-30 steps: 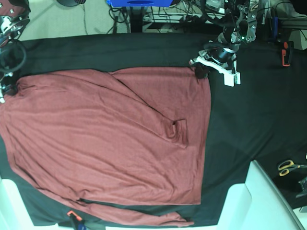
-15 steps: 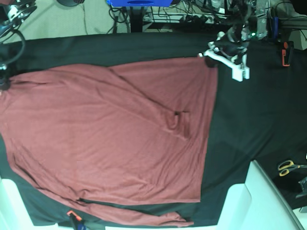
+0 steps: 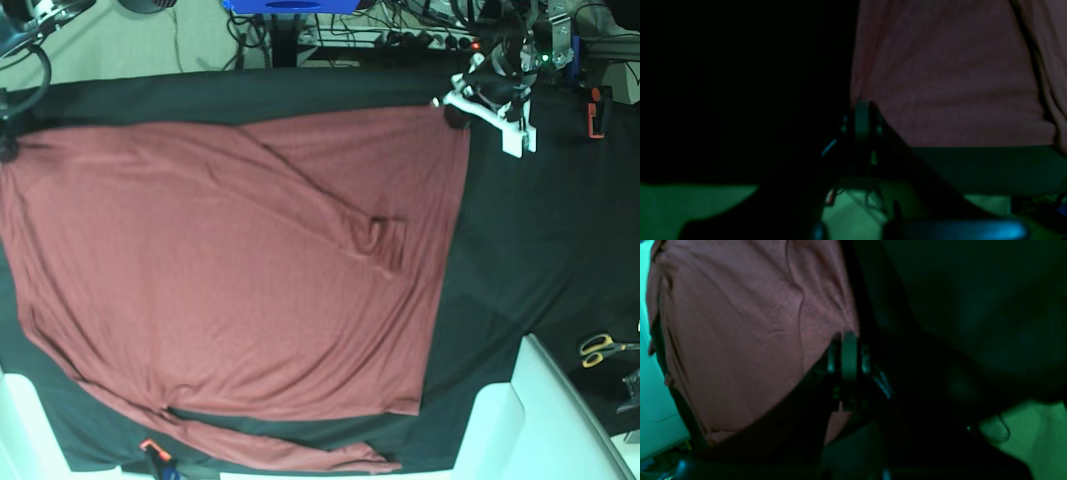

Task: Fold the T-shirt properly
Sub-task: 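Drag the shirt edge with the left gripper, folding fabric over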

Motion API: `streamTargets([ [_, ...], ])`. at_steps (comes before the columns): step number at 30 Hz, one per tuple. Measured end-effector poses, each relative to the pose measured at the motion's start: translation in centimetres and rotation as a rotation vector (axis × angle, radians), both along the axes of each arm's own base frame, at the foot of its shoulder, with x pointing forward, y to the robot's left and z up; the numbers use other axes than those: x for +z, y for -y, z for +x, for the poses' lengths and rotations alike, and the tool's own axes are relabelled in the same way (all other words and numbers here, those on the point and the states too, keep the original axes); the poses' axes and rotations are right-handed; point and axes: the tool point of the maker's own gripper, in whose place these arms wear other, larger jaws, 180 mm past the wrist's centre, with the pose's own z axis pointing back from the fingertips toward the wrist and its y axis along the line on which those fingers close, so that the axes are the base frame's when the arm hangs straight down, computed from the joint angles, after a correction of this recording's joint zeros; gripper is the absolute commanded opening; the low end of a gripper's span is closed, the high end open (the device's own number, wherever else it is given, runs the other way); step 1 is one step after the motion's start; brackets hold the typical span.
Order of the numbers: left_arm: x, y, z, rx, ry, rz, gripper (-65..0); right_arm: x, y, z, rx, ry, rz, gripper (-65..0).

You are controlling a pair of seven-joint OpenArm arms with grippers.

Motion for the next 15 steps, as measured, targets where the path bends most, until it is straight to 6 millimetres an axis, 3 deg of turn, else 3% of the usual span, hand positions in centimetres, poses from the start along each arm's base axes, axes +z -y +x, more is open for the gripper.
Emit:
streamTargets([
  [6, 1.3, 0.0, -0.5, -0.027, 0.017, 0.017, -65.0, 1.4, 1.0, -1.8, -0.019, -0.009, -0.043, -64.4],
  [9, 1.7, 0.1, -0.7, -0.039, 0.024, 0.022, -65.0, 1.3, 0.8, -3.1, -0.017, -0.034, -0.041, -64.4],
  [15, 1.5, 0.1, -3.1, -0.045, -0.015, 0.025, -65.0, 0.7, 0.6, -4.9, -0.015, -0.074, -0.042, -64.4],
])
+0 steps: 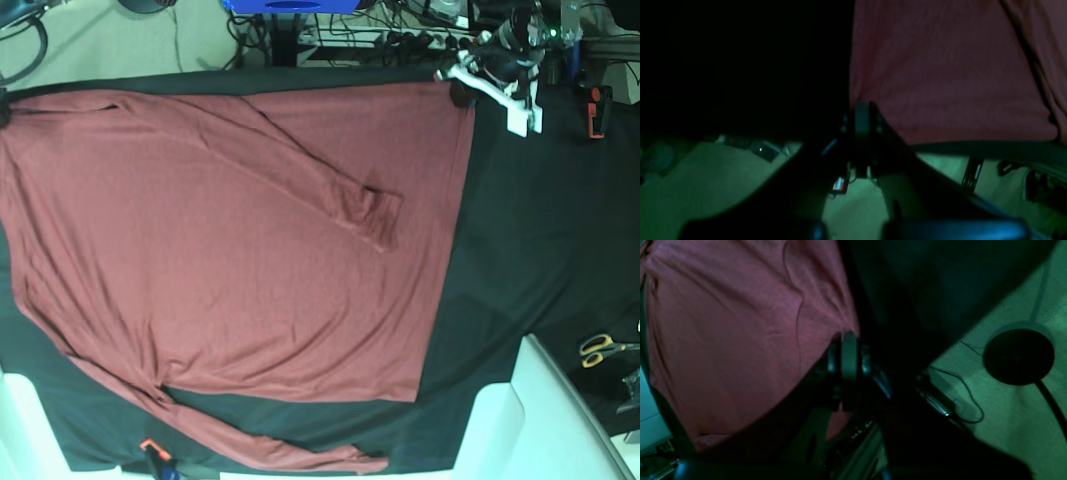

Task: Fold the T-shirt properly
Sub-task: 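Drag the shirt edge with the left gripper, folding fabric over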

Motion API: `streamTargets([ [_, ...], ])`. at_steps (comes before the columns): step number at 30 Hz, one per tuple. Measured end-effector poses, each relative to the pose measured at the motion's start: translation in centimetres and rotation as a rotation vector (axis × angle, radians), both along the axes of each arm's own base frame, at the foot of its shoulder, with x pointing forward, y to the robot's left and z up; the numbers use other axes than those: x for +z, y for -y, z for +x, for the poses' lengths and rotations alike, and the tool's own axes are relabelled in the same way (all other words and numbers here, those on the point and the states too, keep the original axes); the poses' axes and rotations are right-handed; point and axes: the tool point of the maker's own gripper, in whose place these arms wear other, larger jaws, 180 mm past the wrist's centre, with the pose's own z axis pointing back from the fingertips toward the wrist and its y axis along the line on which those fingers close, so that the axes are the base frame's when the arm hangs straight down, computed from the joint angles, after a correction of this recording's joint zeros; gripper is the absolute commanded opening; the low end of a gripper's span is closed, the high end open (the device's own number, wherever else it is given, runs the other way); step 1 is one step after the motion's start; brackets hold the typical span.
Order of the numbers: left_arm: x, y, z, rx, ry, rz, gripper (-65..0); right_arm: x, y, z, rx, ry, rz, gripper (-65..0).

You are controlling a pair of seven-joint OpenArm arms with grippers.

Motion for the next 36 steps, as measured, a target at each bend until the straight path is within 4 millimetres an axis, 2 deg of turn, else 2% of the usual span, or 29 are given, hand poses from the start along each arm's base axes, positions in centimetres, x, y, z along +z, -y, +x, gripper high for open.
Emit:
streamTargets([
  [4, -0.1, 0.0, -0.6, 0.000, -0.013, 0.000, -65.0, -0.1, -0.2, 0.1, 0.008, -0.006, 0.001, -64.4],
  [9, 0.3, 0.1, 0.5, -0.003, 0.011, 0.000, -65.0, 0.5, 0.0, 2.2, 0.004, 0.030, -0.001, -64.4],
  [12, 0.7, 0.5, 1.2, -0.020, 0.008, -0.005, -65.0, 0.3, -0.2, 3.1, 0.003, -0.006, 0.018, -64.4],
  [17, 1.5, 0.9, 3.6, -0.043, 0.028, -0.015, -65.0, 1.3, -0.6, 6.2, 0.020, 0.050, 0.020, -64.4],
  [22, 1.9, 1.2, 5.3, -0.056, 0.030, -0.024, -65.0, 1.7, -0.1, 7.0, -0.018, 0.052, 0.034, -64.4],
  [28, 3.2, 1.4, 8.4, -0.065, 0.084, -0.027, -65.0, 0.6, -0.6, 9.5, -0.034, 0.081, 0.130, -64.4],
  [32, 1.9, 1.0, 8.8, -0.049, 0.052, -0.035, -65.0, 0.0, -0.5, 9.6, -0.040, 0.069, 0.155, -64.4],
  [36, 0.9, 0.8, 9.0, -0.030, 0.029, -0.047, -65.0, 0.3, 0.0, 11.0, -0.016, 0.081, 0.109, -64.4],
])
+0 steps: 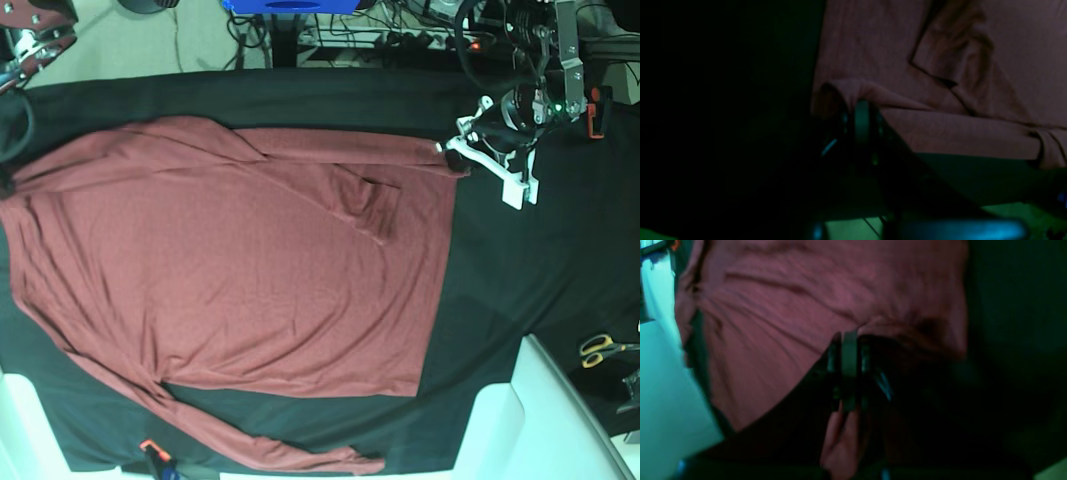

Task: Fold the T-shirt properly
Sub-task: 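Drag the shirt edge with the left gripper, folding fabric over, then lower the fold onto the shirt and open the left gripper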

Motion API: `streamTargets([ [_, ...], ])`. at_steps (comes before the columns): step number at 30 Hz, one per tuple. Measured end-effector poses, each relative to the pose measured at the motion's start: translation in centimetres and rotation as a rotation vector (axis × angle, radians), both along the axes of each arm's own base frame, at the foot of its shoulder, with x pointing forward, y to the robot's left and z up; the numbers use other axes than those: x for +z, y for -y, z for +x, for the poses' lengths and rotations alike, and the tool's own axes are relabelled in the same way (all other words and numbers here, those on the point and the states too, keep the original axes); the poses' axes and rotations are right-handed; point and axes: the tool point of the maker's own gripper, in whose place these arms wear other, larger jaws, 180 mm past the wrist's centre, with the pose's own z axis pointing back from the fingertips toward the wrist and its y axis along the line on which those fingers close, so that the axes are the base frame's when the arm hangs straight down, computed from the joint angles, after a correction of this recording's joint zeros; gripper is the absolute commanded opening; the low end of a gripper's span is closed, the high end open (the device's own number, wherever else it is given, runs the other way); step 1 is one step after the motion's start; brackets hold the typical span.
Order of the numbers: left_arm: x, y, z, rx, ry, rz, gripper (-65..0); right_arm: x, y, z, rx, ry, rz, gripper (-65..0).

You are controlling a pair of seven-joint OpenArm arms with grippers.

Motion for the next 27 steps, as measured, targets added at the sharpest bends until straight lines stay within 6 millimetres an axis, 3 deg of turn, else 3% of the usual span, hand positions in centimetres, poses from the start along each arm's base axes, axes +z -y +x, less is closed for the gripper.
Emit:
streamTargets([
  [8, 0.4, 0.3, 1.7, 0.008, 0.030, -0.009, -65.0, -0.8, -0.6, 2.1, 0.021, 0.014, -0.019, -64.4],
  [14, 0.7, 0.4, 2.2, 0.007, 0.039, -0.013, -65.0, 0.1, 0.9, 3.7, -0.011, 0.053, -0.045, -64.4],
  [21, 1.2, 0.4, 3.2, 0.008, 0.060, -0.014, -65.0, 0.1, 1.2, 4.2, -0.023, 0.055, -0.030, -64.4],
  [27, 0.3, 0.2, 4.0, 0.026, 0.042, -0.029, -65.0, 0.2, 1.3, 5.1, -0.038, 0.077, -0.026, -64.4],
])
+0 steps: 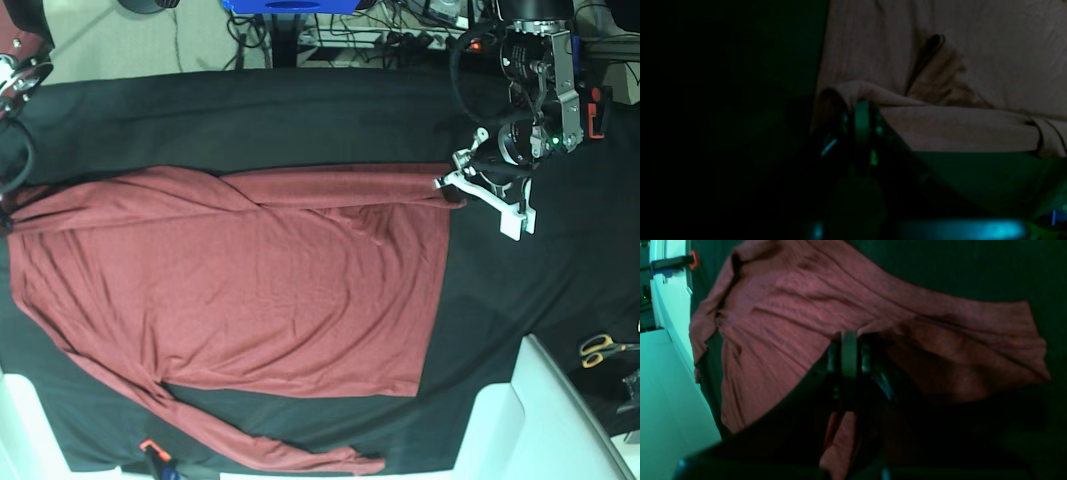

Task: Fold the T-shirt properly
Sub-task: 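Lower the fold onto the shirt and open the left gripper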

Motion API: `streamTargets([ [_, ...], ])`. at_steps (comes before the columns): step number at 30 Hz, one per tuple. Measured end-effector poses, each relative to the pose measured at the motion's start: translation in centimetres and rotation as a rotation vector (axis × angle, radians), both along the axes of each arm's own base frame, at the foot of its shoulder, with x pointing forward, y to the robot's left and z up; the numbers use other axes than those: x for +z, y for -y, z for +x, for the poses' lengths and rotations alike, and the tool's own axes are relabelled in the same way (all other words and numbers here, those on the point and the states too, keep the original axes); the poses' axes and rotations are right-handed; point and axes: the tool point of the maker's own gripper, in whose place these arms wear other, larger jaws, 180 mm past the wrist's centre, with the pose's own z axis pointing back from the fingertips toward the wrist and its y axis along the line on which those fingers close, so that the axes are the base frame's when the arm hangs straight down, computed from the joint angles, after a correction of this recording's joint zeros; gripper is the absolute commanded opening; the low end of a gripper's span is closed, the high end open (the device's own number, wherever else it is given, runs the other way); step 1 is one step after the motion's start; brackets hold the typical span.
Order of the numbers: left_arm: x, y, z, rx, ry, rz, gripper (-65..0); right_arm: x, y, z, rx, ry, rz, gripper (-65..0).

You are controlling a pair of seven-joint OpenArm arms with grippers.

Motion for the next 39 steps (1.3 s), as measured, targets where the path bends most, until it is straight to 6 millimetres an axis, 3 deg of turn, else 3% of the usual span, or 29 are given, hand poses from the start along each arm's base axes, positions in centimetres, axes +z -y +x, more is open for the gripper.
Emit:
streamTargets([
  [4, -0.1, -0.1, 0.0, 0.003, -0.002, 0.000, -65.0, -0.5, -0.4, 0.0, -0.001, -0.008, 0.018, -64.4],
  [18, 0.9, -0.2, 2.0, 0.005, 0.040, 0.002, -65.0, 0.7, -0.2, 2.0, -0.011, 0.041, 0.010, -64.4],
  [25, 0.0, -0.4, 2.0, 0.015, 0.013, -0.004, -65.0, 0.3, -0.8, 2.6, -0.011, 0.041, 0.043, -64.4],
  [32, 0.3, -0.4, 2.4, 0.016, 0.023, -0.004, -65.0, 1.1, -2.2, 4.9, 0.072, 0.042, 0.002, -64.4],
  [39, 0.3, -0.4, 2.4, 0.016, 0.023, -0.003, -65.0, 0.9, -1.9, 4.7, 0.060, 0.038, -0.009, -64.4],
])
